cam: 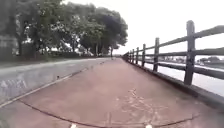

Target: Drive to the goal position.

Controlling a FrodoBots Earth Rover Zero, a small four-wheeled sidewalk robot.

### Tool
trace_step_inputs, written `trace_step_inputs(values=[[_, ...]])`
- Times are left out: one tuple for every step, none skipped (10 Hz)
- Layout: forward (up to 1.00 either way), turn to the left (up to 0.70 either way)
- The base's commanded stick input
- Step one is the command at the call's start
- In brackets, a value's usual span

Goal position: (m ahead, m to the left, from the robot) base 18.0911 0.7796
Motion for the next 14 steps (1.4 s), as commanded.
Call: trace_step_inputs(values=[[1.00, -0.40], [1.00, -0.40], [1.00, -0.33], [1.00, -0.13], [1.00, 0.00], [1.00, 0.00], [1.00, -0.02], [1.00, -0.05], [1.00, -0.08], [1.00, -0.11], [1.00, -0.15], [1.00, -0.18], [1.00, -0.21], [1.00, -0.24]])
